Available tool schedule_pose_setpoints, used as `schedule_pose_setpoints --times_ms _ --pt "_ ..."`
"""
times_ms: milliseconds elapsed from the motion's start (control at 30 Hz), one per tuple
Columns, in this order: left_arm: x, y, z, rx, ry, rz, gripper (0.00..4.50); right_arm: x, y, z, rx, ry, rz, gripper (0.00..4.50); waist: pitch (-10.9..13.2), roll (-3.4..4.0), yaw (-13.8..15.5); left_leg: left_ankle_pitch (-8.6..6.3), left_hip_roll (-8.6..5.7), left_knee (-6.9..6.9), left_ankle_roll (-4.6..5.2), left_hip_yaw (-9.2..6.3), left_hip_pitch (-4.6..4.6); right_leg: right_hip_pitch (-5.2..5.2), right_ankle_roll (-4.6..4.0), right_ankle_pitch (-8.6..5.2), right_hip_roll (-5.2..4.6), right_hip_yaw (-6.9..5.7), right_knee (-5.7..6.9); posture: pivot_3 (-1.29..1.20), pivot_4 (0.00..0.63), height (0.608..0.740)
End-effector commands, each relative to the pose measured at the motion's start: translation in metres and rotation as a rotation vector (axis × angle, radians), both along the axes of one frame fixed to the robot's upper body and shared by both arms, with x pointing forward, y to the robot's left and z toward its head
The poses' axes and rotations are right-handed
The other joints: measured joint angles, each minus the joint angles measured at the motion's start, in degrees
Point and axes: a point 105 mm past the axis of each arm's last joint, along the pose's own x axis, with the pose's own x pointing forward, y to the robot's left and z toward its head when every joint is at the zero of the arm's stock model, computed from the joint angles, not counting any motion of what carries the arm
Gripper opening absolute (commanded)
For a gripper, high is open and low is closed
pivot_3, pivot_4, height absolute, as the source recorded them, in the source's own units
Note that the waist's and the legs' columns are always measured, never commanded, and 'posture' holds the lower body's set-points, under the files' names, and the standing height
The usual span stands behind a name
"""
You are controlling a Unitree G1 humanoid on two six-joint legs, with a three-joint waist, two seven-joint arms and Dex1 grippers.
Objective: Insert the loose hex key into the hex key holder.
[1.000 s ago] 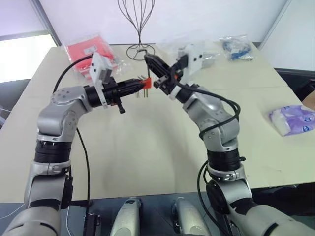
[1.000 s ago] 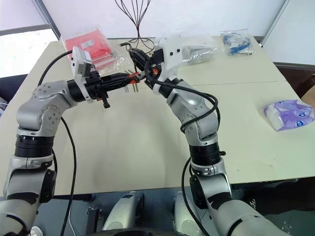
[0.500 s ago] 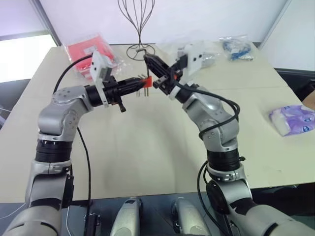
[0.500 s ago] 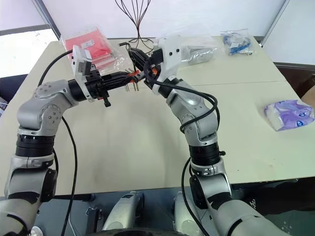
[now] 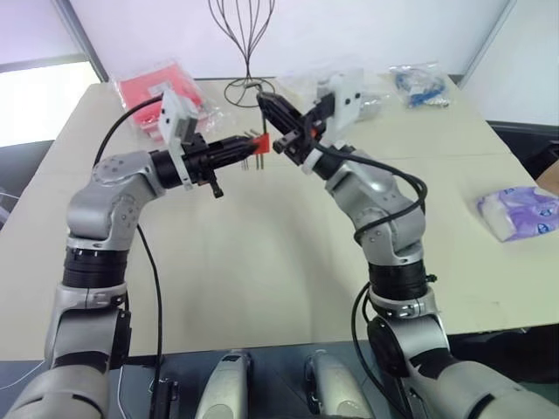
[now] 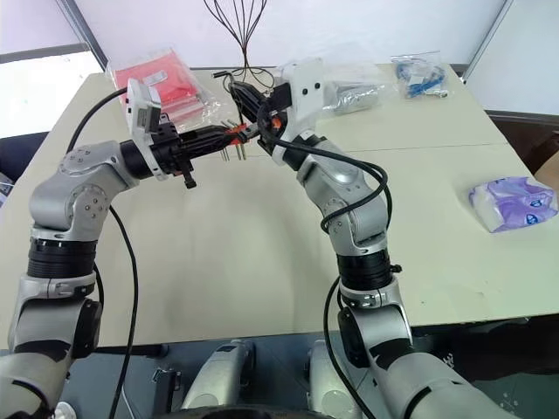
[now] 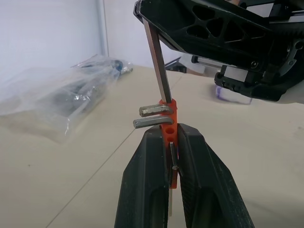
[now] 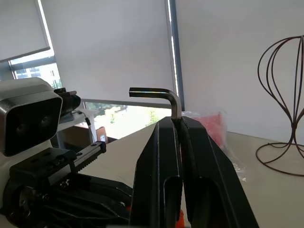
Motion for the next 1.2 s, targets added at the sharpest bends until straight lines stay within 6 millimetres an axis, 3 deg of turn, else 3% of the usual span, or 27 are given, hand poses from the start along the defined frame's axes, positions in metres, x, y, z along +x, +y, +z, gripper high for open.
schedule_pose_setpoints --times_ms 33,433,700,800,867,1000,1100,1200 --pt "-0.004 0.002 0.025 -0.045 -0.076 -0.004 0.00 -0.006 -0.002 0.017 0.028 -0.066 0.007 0.02 0.00 0.00 0.01 0.00 0.00 0.00 0.00 0.00 0.00 0.00 0.00 0.00 0.00 0.00 0.00 0.00 0.150 0.740" --pt "-0.002 0.003 0.031 -0.083 -0.068 0.004 0.00 -0.010 0.002 0.013 0.012 -0.065 0.032 0.02 0.00 0.00 0.00 0.00 0.00 0.00 0.00 0.00 0.00 0.00 0.00 0.00 0.00 0.00 0.00 0.00 0.150 0.740" --pt "-0.001 0.002 0.033 -0.090 -0.068 0.004 0.00 -0.015 0.007 -0.003 -0.085 -0.054 0.073 0.02 0.00 0.00 0.03 0.00 0.00 0.00 0.00 0.00 0.00 0.00 0.00 0.00 0.00 0.00 0.00 0.00 0.150 0.740" --pt "-0.002 0.001 0.033 -0.092 -0.067 0.001 0.00 -0.018 0.004 -0.012 -0.137 -0.049 0.081 0.97 0.00 0.01 0.01 0.00 0.00 0.00 0.00 0.00 0.00 0.00 0.00 0.00 0.00 0.00 0.00 0.00 0.150 0.740" --pt "-0.002 0.000 0.032 -0.089 -0.067 -0.001 0.00 -0.023 -0.007 -0.029 -0.226 -0.032 0.089 2.07 0.00 0.00 0.08 0.00 0.00 0.00 0.00 -0.01 -0.01 -0.01 0.00 0.00 0.01 0.00 -0.01 0.00 0.150 0.740" --pt "-0.005 -0.003 0.029 -0.088 -0.060 -0.011 0.00 -0.047 -0.055 -0.059 -0.242 0.090 0.094 4.08 -0.01 -0.04 0.72 0.00 -0.05 0.02 0.01 -0.15 -0.03 0.20 0.01 -0.01 -0.06 -0.14 -0.18 0.00 0.150 0.740" --pt "-0.007 -0.007 0.023 -0.084 -0.040 -0.027 0.00 -0.057 -0.091 -0.081 -0.262 0.188 0.001 4.08 -0.01 -0.04 0.52 -0.01 -0.09 0.04 0.01 -0.13 -0.05 0.21 0.01 -0.01 -0.13 -0.12 -0.20 0.00 0.150 0.740" --pt "-0.008 -0.011 0.017 -0.078 -0.011 -0.046 0.00 -0.068 -0.102 -0.086 -0.289 0.207 -0.015 4.08 -0.01 -0.04 -0.07 -0.01 -0.04 0.05 0.01 -0.10 0.04 0.22 0.01 -0.01 -0.05 -0.09 -0.13 0.00 0.150 0.740"
